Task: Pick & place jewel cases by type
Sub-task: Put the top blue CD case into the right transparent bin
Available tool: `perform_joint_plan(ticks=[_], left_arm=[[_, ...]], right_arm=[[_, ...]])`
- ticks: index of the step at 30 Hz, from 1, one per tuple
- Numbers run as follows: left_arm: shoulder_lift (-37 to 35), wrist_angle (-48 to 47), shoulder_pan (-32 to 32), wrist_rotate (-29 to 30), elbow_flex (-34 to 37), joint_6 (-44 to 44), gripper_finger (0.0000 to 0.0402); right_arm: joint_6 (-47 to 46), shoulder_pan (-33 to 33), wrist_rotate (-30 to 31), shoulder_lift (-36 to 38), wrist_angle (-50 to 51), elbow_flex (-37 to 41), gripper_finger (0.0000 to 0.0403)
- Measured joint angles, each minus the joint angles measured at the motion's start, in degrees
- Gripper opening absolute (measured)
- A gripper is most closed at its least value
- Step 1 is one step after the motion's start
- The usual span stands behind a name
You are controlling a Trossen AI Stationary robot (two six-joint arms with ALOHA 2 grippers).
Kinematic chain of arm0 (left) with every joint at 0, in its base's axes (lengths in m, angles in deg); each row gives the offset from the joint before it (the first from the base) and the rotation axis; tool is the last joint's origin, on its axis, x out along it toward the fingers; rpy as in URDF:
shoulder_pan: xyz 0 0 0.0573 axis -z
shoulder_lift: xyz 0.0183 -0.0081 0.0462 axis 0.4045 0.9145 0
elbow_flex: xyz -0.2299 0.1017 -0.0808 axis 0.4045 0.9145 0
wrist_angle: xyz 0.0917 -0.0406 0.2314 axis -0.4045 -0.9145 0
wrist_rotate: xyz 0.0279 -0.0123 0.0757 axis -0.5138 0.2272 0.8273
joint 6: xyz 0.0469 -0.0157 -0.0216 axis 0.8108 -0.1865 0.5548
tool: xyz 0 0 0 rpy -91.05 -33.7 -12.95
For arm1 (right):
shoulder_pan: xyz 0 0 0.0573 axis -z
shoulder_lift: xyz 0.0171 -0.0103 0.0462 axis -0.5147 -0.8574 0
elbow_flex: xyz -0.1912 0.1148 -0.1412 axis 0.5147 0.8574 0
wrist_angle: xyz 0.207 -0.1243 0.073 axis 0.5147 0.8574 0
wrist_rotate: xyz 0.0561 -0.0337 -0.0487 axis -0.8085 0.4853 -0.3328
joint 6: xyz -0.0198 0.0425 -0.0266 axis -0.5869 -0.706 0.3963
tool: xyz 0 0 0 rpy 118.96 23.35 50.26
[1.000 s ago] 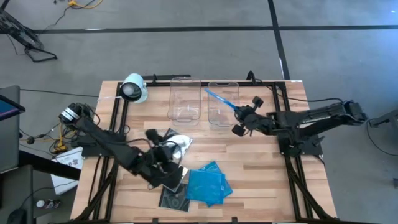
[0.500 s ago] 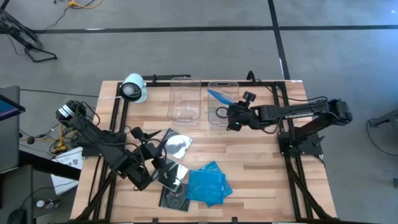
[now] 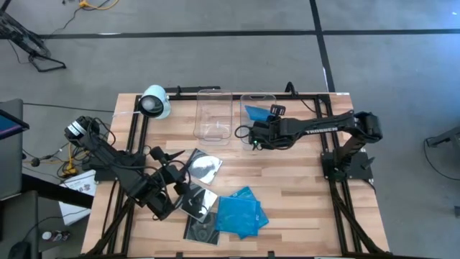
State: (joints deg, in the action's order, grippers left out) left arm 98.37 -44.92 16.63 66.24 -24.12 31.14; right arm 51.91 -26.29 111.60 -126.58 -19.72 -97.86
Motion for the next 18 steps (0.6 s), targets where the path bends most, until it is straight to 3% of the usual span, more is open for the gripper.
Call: perform_joint_plan(ticks=[18], left_arm=[[0.02,0.04,0.00,-0.03,0.00,-0.04,0.0208]], right_arm=[[11.86,0.63,-1.38,0.70,0.91,-0.13,0.0066]])
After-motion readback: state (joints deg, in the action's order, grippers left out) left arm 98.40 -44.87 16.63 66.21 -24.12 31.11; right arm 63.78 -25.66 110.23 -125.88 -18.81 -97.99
